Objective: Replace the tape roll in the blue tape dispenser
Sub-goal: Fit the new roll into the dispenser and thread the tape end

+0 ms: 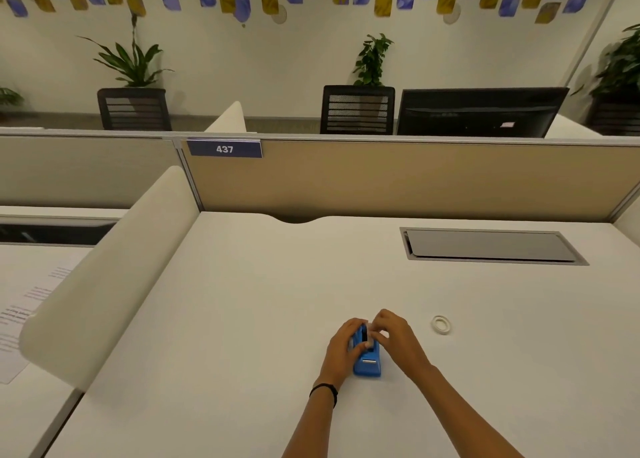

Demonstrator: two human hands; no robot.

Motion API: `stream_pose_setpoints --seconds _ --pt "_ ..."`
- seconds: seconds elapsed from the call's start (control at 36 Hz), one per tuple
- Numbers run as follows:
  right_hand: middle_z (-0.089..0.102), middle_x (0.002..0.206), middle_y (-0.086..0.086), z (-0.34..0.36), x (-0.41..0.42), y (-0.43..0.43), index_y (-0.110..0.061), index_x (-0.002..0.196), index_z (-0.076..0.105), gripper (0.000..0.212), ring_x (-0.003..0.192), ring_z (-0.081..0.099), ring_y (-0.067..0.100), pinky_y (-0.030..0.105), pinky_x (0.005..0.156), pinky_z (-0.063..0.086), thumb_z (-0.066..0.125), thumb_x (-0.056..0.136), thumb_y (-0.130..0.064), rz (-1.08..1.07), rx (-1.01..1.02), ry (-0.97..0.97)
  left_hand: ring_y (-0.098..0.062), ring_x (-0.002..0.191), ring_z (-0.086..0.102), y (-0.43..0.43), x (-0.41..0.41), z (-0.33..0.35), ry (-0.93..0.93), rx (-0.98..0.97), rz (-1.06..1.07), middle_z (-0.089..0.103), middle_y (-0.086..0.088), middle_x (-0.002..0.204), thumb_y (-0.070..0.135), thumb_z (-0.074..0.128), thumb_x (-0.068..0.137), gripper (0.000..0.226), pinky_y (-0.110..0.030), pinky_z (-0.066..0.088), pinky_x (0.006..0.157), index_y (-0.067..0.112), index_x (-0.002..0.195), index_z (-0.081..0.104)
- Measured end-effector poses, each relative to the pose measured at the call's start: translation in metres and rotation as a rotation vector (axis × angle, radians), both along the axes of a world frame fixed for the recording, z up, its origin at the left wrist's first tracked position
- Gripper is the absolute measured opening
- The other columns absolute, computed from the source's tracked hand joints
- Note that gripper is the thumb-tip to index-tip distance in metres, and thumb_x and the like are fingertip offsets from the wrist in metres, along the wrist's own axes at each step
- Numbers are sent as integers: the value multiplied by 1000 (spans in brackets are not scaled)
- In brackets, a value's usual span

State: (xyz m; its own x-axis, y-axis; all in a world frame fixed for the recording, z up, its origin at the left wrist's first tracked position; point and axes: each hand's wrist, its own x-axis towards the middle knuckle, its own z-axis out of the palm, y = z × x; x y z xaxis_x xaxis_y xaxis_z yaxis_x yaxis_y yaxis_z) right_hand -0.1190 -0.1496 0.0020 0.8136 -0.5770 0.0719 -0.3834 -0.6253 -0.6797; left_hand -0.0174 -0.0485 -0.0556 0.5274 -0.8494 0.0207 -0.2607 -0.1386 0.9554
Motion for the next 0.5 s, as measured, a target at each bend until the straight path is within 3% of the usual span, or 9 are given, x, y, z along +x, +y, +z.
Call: stream_pose_setpoints --seconds 0.11,0.28,0.36,0.5 --pt "59 83 5 -6 -1 6 -5 78 63 10 72 55 12 16 66 43 58 87 -5 -46 -20 -27 -11 109 57 0 0 -1 7 7 2 59 1 119 22 63 88 32 -20 46 96 16 118 55" --pt "60 86 8 -12 1 10 -4 87 56 12 71 57 14 11 60 42 50 93 -11 -69 -50 11 -6 108 56 0 -1 -1 1 18 13 58 5 120 23 62 88 33 -11 44 94 18 120 54" --pt "57 85 8 -14 1 11 -2 90 53 13 71 58 19 16 63 45 47 94 -13 -64 -29 30 -9 110 56 0 -1 -1 0 17 8 59 2 121 23 61 89 33 -17 46 97 17 121 54" --pt "51 86 2 -12 2 11 -5 90 49 12 71 54 12 9 62 43 44 96 -14 -78 31 32 -11 111 56 0 -1 -2 -6 16 11 59 0 122 24 60 90 33 -26 47 101 17 122 53"
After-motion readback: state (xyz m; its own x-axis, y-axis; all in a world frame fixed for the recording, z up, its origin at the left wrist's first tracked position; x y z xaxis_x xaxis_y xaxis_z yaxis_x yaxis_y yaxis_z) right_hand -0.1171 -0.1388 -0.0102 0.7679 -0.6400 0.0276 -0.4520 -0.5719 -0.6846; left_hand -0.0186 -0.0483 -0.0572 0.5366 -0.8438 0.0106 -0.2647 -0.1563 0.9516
